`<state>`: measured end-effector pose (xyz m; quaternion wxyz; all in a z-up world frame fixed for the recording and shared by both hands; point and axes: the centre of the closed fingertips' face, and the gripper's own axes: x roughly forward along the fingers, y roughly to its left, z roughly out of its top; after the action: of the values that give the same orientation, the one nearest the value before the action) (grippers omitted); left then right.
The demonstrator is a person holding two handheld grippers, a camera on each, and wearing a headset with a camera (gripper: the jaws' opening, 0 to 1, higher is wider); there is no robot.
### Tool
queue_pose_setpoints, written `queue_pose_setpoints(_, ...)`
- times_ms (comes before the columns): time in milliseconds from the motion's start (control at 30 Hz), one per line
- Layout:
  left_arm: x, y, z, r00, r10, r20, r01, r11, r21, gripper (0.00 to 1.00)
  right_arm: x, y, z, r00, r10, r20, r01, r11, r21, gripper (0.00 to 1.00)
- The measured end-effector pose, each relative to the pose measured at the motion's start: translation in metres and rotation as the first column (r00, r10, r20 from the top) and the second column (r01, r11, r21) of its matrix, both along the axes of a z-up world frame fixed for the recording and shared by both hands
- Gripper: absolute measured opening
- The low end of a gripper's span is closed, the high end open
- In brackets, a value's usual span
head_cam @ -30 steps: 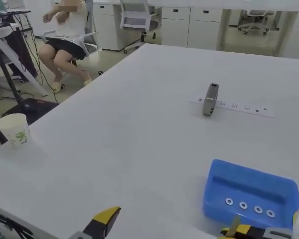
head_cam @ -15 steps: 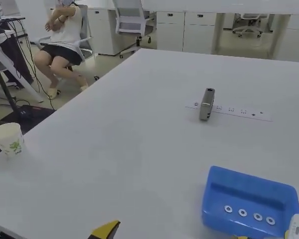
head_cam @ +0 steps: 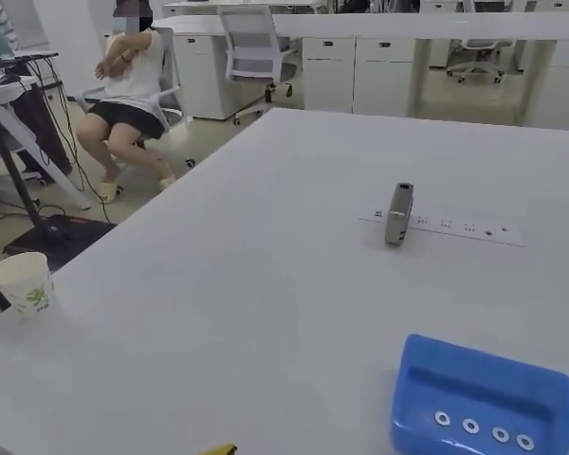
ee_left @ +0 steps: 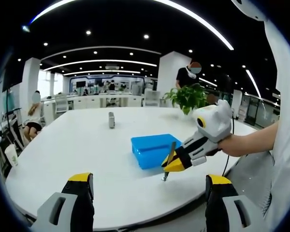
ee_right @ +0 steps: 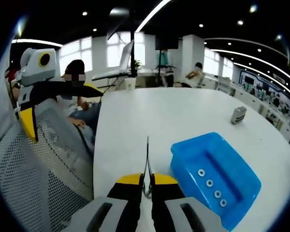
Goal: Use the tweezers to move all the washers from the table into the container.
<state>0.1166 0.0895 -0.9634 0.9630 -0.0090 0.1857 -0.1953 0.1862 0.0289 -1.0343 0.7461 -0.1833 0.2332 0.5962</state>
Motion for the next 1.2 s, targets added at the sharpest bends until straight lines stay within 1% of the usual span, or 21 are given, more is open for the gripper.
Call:
queue_pose_setpoints(33, 0.000, 0.000, 0.000, 1.000, 0.000, -0.001, 0.000, 1.000, 0.001, 0.99, 0.001, 0.000, 0.003, 1.000, -0.005, 0.011, 0.005, 1.000, 0.012, 0.02)
queue_pose_setpoints(67, 0.000, 0.000, 0.000, 1.000, 0.000, -0.002, 0.000, 1.000, 0.002, 0.99, 0.002, 0.001, 0.009, 1.000, -0.013, 0.023, 0.013, 0.999, 0.034, 0.02)
queue_pose_setpoints(233, 0.000, 0.001, -0.001, 1.000, 0.008, -0.009, -0.008, 1.000, -0.003, 0.99, 0.001, 0.000, 0.017, 0.999, -0.039, 0.000, 0.039, 0.997, 0.065, 0.02)
queue_pose_setpoints(333, 0.000, 0.000, -0.001, 1.000, 0.005, -0.006, -0.005, 1.000, -0.001, 0.99, 0.006, 0.000, 0.026, 0.998, -0.067, -0.020, 0.068, 0.992, 0.101, 0.02)
queue_pose_setpoints(400, 0.000, 0.000, -0.001, 1.000, 0.004, -0.007, -0.004, 1.000, -0.001, 0.99, 0.010, -0.001, 0.031, 0.996, -0.084, -0.021, 0.086, 0.990, 0.116, 0.03)
queue_pose_setpoints(433, 0.000, 0.000, -0.001, 1.000, 0.003, -0.006, -0.003, 1.000, 0.000, 0.99, 0.013, -0.001, 0.034, 0.995, -0.096, -0.017, 0.098, 0.987, 0.129, 0.02)
queue_pose_setpoints(467, 0.000, 0.000, -0.001, 1.000, 0.003, -0.007, -0.003, 1.000, -0.002, 0.99, 0.017, 0.000, 0.040, 0.993, -0.117, -0.025, 0.119, 0.980, 0.157, 0.03)
queue_pose_setpoints(533, 0.000, 0.000, -0.001, 1.000, 0.005, -0.008, -0.005, 1.000, -0.004, 0.99, 0.023, 0.000, 0.048, 0.990, -0.134, -0.035, 0.138, 0.973, 0.188, 0.03)
queue_pose_setpoints(567, 0.000, 0.001, -0.001, 1.000, 0.006, -0.009, -0.006, 1.000, -0.004, 0.99, 0.027, 0.000, 0.053, 0.987, -0.154, -0.037, 0.158, 0.966, 0.205, 0.02)
queue_pose_setpoints(633, 0.000, 0.001, -0.001, 1.000, 0.006, -0.007, -0.006, 1.000, -0.001, 0.99, 0.033, 0.000, 0.059, 0.985, -0.170, -0.033, 0.173, 0.960, 0.221, 0.02)
queue_pose_setpoints(733, 0.000, 0.000, -0.001, 1.000, 0.004, -0.009, -0.004, 1.000, -0.002, 0.99, 0.039, 0.001, 0.064, 0.983, -0.181, -0.032, 0.183, 0.954, 0.236, 0.03)
queue_pose_setpoints(833, 0.000, 0.000, -0.001, 1.000, 0.000, -0.005, 0.000, 1.000, 0.003, 0.98, 0.044, 0.003, 0.070, 0.983, -0.184, -0.030, 0.185, 0.949, 0.253, 0.03)
queue_pose_setpoints(967, 0.000, -0.001, -0.001, 1.000, -0.004, -0.005, 0.004, 1.000, 0.005, 0.97, 0.054, 0.004, 0.071, 0.981, -0.194, -0.023, 0.193, 0.948, 0.253, 0.03)
queue_pose_setpoints(1100, 0.000, -0.001, -0.001, 1.000, -0.002, -0.005, 0.002, 1.000, 0.003, 0.97, 0.066, 0.002, 0.074, 0.977, -0.212, -0.034, 0.213, 0.940, 0.267, 0.03)
queue_pose_setpoints(1200, 0.000, -0.001, 0.000, 1.000, -0.004, -0.004, 0.004, 1.000, 0.003, 0.97, 0.075, 0.001, 0.073, 0.973, -0.226, -0.048, 0.231, 0.934, 0.273, 0.03)
